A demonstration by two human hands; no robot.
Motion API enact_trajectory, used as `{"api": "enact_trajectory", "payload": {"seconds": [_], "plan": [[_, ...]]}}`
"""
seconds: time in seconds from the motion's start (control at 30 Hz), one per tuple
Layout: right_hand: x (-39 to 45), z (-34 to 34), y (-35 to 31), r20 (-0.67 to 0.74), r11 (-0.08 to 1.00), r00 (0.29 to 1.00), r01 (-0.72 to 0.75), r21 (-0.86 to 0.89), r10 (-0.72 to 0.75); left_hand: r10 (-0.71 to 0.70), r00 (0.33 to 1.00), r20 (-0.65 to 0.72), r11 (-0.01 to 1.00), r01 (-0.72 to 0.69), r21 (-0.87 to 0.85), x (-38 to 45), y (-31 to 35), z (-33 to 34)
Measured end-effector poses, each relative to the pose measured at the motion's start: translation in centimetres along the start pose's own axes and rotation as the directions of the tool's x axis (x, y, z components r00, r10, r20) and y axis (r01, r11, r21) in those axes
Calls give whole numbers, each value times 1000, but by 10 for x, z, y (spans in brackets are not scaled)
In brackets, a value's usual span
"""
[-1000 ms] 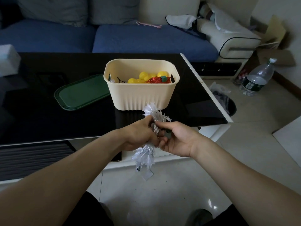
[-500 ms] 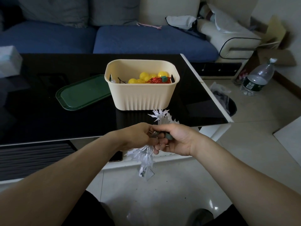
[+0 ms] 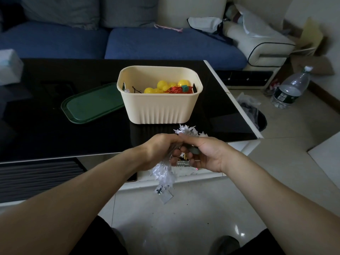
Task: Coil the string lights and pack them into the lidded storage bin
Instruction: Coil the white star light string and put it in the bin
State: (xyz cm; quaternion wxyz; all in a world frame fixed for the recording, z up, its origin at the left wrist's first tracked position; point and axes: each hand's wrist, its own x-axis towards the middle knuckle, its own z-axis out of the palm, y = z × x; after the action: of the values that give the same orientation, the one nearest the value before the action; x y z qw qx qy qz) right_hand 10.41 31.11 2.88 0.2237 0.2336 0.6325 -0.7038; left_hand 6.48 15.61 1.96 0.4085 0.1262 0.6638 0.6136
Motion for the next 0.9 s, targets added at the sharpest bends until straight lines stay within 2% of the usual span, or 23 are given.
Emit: {"api": "enact_trajectory", "payload": {"seconds": [0.1,0.3,0.53,0.9], "plan": [[3,0,3,-43,998,999,8,62,-6,-7,996,-89,1000,7,1,4,-4,0],[4,1,3,-10,979,1000,25,203,-23,43,982,-182,999,-39,25,7,-8,-1],[3,0,2,41,980,999,16,199,-24,87,978,-191,995,-77,55,8,-7,-3],[-2,0,-3,11,981,997,77,178,-80,26,994,-108,991,-40,-126,7,0,-7]]}}
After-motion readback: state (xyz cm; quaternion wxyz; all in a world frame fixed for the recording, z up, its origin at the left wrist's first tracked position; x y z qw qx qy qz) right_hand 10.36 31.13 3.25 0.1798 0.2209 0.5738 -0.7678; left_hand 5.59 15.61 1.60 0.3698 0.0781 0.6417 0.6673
